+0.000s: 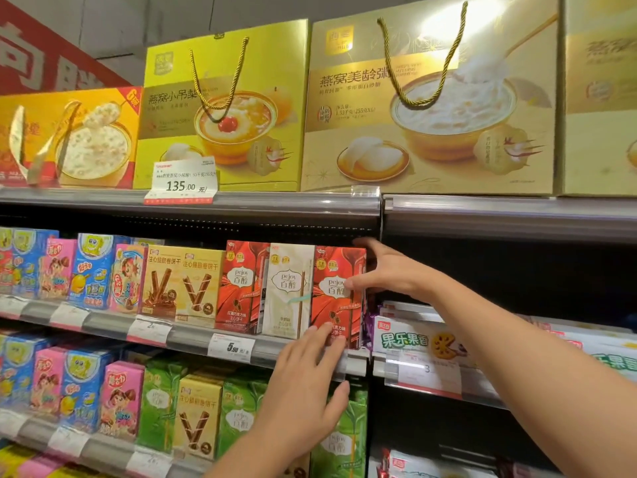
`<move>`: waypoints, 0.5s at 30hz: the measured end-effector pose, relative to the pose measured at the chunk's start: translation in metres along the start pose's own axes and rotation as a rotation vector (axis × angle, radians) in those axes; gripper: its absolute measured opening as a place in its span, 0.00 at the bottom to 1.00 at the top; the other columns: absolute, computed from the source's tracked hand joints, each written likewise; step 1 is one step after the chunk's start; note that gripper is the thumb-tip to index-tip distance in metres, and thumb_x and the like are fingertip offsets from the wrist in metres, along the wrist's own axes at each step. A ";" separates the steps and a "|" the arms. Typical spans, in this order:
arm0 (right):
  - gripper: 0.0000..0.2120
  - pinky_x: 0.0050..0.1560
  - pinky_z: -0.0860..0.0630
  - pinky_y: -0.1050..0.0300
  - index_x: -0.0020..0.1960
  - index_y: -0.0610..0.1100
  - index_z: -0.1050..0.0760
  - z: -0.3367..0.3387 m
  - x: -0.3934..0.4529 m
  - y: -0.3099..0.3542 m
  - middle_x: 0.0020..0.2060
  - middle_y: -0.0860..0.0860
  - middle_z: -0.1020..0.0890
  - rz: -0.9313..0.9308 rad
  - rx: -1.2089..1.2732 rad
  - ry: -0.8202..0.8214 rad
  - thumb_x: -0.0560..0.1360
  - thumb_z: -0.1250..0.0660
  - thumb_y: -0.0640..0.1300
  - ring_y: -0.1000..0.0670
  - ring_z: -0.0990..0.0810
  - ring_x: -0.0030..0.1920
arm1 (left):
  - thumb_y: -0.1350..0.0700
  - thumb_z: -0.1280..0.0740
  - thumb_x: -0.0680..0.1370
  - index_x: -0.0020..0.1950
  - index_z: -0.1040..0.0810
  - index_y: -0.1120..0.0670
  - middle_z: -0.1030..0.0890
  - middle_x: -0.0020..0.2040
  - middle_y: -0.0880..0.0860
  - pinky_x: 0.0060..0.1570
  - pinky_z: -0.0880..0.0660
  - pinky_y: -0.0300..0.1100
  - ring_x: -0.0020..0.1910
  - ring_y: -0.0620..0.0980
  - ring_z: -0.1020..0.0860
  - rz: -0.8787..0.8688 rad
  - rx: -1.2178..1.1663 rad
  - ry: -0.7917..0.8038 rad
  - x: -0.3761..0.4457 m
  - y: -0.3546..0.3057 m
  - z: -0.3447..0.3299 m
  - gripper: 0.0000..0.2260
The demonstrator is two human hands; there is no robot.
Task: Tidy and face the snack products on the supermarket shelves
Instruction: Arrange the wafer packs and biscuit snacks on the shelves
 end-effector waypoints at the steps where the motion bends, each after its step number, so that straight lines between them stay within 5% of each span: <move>1: 0.52 0.66 0.23 0.45 0.79 0.54 0.44 -0.001 -0.001 0.000 0.63 0.52 0.21 0.009 -0.002 -0.010 0.63 0.18 0.57 0.50 0.18 0.60 | 0.35 0.54 0.80 0.81 0.54 0.40 0.57 0.82 0.43 0.77 0.62 0.47 0.81 0.45 0.57 -0.007 -0.008 -0.012 0.000 0.000 0.000 0.30; 15: 0.62 0.65 0.23 0.40 0.80 0.63 0.57 -0.009 -0.011 -0.014 0.75 0.51 0.32 -0.096 0.165 -0.072 0.59 0.22 0.70 0.46 0.27 0.70 | 0.37 0.50 0.79 0.79 0.53 0.39 0.59 0.82 0.43 0.76 0.62 0.49 0.81 0.48 0.55 -0.051 -0.048 -0.047 -0.001 0.008 -0.007 0.29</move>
Point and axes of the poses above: each hand's wrist, its own x-axis towards the middle knuckle, its own z-axis out of the back of the hand, y = z × x, the point moved 7 cm from there along x, towards the middle knuckle
